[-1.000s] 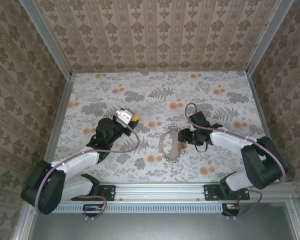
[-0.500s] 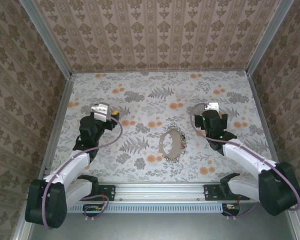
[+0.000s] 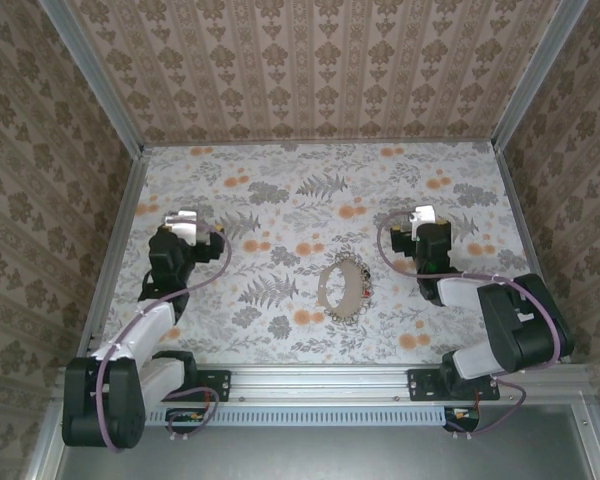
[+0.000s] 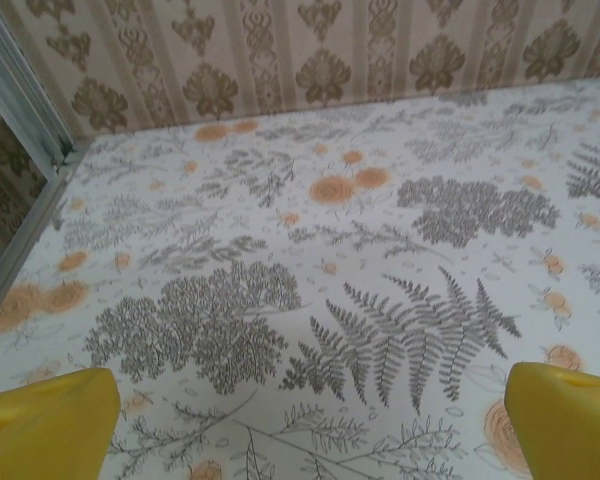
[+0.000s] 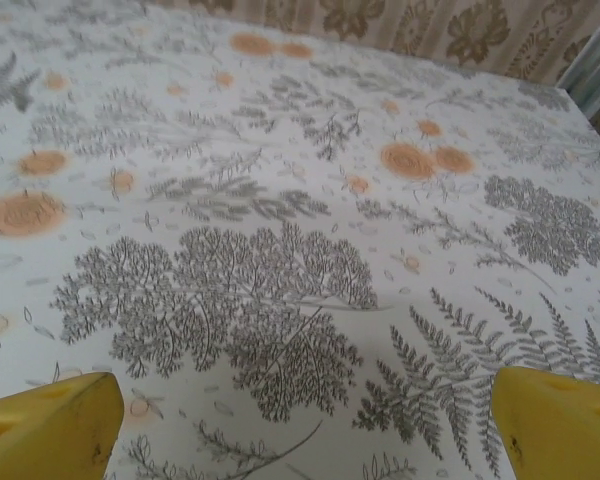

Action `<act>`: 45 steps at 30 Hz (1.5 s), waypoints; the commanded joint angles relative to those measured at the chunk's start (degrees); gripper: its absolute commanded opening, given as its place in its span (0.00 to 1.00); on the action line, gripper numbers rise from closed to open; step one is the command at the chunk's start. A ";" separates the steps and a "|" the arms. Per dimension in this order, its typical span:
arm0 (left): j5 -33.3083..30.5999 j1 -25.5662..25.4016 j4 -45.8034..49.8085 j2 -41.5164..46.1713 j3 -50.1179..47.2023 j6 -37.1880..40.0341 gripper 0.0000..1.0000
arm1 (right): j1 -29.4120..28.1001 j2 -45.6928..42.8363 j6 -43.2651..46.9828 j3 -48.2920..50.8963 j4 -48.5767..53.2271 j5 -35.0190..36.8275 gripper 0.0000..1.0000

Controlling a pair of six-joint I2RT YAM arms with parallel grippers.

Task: Put the keys on the keyring

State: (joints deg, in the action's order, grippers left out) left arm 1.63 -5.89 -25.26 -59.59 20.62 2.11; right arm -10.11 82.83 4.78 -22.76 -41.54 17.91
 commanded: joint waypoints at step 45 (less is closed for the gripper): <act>-1.02 5.19 -23.26 -28.47 2.79 1.20 1.00 | 6.59 4.94 -7.71 0.79 -10.29 -3.06 0.99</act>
State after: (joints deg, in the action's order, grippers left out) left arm 1.41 -0.36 -48.64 -88.36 22.31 4.47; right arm -3.64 87.92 -1.96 -21.56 -52.07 13.72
